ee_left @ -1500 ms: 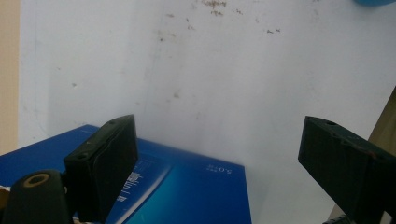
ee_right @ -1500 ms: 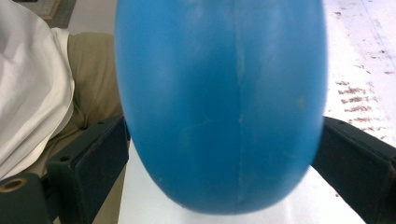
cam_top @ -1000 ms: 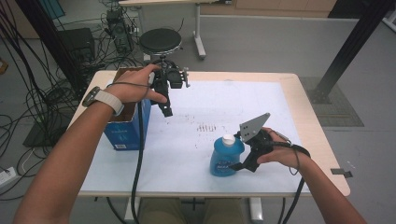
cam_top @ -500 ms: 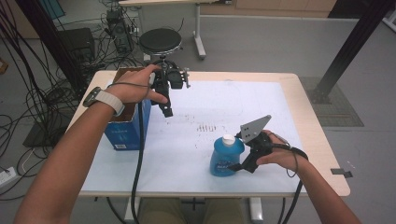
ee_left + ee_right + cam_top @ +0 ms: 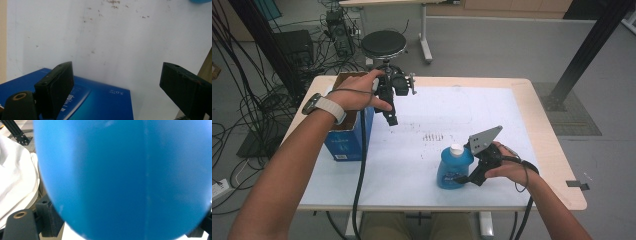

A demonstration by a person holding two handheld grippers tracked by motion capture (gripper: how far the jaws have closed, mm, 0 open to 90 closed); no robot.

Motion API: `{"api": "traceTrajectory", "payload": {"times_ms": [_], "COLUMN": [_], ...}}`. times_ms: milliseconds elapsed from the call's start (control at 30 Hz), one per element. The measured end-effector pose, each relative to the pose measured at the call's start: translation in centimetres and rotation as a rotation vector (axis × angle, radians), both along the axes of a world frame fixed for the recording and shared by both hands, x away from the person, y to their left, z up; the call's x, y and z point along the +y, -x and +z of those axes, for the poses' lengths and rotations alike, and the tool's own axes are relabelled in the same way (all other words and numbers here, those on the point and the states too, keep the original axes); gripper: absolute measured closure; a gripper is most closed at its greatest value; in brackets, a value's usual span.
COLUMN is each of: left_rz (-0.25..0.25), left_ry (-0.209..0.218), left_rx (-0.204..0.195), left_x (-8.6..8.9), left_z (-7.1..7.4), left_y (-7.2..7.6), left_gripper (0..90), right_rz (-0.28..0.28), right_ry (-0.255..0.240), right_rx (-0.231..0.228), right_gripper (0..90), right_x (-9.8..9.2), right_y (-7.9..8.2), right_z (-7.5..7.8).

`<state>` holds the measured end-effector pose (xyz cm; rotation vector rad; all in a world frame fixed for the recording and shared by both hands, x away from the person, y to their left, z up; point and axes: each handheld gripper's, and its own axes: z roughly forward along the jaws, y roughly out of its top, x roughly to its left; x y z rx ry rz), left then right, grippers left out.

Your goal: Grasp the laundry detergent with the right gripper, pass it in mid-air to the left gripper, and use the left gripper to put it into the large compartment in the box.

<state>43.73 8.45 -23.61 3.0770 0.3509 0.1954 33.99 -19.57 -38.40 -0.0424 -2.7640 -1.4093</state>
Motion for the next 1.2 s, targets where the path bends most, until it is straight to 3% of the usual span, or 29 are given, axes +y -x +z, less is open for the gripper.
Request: {"api": "traceTrajectory", "payload": {"times_ms": [1200], "left_rz": [0.004], "left_ry": [-0.002], "left_rx": [0.005], "left_x": [0.13], "left_z": [-0.30], "left_y": [0.00], "left_gripper": [12.7], "right_rz": [0.027], "right_ry": [-0.011], "right_rx": [-0.018], "right_gripper": [24.9], "right_x": [0.34], "right_y": [-0.02], "right_z": [-0.34]}}
